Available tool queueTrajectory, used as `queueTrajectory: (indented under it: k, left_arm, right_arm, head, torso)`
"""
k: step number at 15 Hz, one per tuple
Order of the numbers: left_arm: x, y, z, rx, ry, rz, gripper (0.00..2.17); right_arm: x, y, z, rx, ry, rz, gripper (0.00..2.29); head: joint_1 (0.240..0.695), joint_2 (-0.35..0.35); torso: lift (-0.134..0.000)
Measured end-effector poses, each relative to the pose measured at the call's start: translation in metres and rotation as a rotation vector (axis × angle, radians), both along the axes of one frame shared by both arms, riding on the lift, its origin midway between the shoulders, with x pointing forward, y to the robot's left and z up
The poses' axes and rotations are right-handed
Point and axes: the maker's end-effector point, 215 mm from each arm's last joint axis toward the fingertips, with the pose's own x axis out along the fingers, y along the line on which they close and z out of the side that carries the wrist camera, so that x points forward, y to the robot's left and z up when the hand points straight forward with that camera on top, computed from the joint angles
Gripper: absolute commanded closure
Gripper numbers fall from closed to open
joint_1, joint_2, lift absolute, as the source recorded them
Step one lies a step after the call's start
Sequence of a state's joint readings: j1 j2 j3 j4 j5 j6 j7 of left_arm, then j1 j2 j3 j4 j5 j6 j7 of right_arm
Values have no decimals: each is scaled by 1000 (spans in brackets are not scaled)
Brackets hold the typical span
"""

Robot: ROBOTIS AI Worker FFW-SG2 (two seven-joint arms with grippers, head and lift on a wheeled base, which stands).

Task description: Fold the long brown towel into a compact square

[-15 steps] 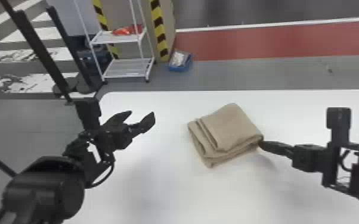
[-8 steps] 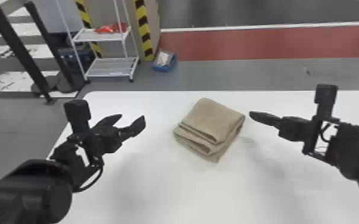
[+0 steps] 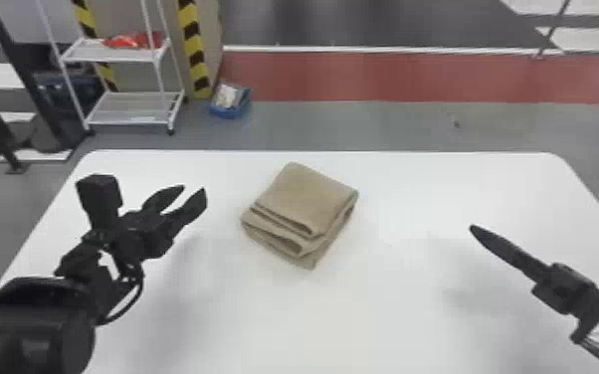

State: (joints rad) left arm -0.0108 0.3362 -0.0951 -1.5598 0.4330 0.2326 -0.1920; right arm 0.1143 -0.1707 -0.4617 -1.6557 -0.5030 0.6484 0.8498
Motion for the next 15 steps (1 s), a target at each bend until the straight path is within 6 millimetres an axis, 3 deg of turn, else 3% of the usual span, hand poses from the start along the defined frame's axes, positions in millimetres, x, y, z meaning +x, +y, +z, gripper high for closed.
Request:
queueTrajectory:
  k: [2, 4, 10, 15]
  left_arm:
    - [1, -11, -14, 11, 12, -26, 1663]
    - [4, -17, -28, 10, 38, -53, 1663]
    - [-2, -35, -44, -3, 73, -100, 1666]
    - [-14, -60, -55, -20, 96, -142, 1666]
  right_arm:
    - [-23, -26, 15, 8, -27, -33, 1659]
    - [-42, -36, 32, 14, -56, -39, 1659]
    - [-67, -26, 64, 35, -115, -10, 1659]
    - [-78, -20, 70, 60, -131, 3, 1659]
  head:
    - [695, -113]
    - [695, -133]
    - [695, -144]
    - [695, -169]
  torso:
    - [-124]
    - [-124]
    - [-124]
    - [-124]
